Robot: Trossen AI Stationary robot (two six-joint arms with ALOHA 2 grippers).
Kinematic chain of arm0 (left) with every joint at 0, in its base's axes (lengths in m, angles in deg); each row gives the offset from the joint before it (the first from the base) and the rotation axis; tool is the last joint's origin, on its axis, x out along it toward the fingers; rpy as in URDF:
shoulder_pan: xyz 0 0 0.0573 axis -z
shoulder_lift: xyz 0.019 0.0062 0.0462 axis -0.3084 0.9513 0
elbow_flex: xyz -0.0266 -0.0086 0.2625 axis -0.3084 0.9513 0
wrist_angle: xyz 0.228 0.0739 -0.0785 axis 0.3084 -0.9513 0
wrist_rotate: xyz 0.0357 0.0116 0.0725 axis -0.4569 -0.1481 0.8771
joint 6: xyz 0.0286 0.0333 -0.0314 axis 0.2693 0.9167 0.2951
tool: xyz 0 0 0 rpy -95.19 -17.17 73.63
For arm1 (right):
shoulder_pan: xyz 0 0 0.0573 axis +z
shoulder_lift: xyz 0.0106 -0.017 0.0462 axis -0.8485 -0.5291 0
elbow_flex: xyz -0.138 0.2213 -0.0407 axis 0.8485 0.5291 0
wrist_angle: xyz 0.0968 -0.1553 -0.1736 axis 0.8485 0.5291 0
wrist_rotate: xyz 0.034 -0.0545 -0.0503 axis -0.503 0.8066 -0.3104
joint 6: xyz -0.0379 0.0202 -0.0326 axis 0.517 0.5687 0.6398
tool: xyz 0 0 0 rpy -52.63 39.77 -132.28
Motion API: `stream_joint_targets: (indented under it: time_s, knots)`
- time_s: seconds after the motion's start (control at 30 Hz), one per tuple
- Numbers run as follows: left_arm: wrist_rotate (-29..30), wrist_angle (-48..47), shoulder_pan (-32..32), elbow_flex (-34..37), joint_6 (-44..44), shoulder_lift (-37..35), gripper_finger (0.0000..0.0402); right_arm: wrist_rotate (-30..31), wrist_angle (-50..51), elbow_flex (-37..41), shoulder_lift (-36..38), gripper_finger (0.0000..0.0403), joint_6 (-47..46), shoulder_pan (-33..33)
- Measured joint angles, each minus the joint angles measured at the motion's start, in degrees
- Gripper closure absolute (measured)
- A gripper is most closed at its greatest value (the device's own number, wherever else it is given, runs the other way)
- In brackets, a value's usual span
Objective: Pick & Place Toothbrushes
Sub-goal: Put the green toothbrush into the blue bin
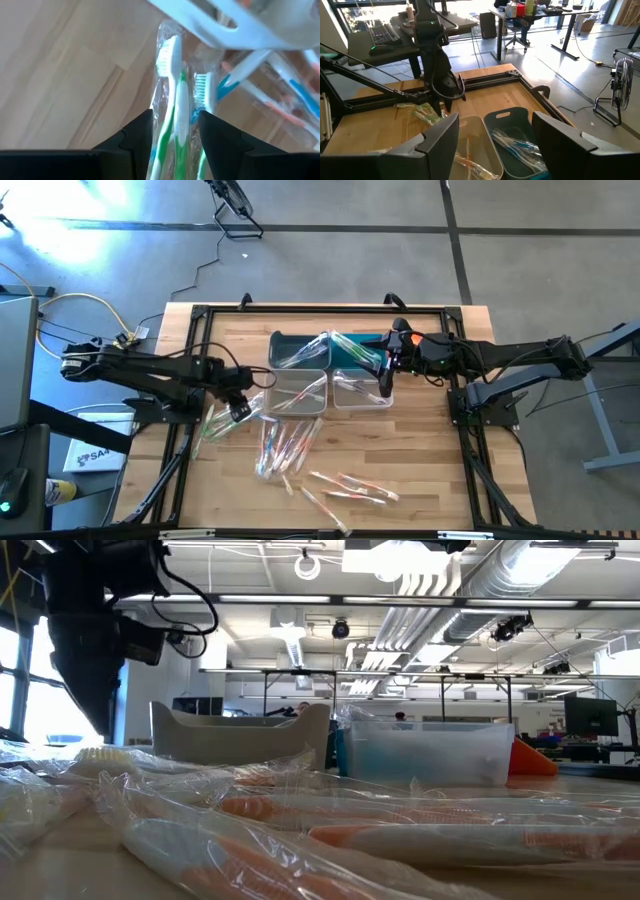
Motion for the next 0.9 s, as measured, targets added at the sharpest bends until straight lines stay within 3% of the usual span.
stream_joint_targets:
  time_s: [0.6, 0.9]
  knots:
    - [-1.26, 6.38, 0.00, 6.72, -0.79, 0.00, 0.0247, 0.01, -0.02, 0.00, 0.00, 0.0159, 0.00, -0.01]
    - [0.89, 8.50, 0.00, 7.34, -1.93, 0.00, 0.0247, 0.01, -0.02, 0.00, 0.00, 0.0159, 0.00, 0.01]
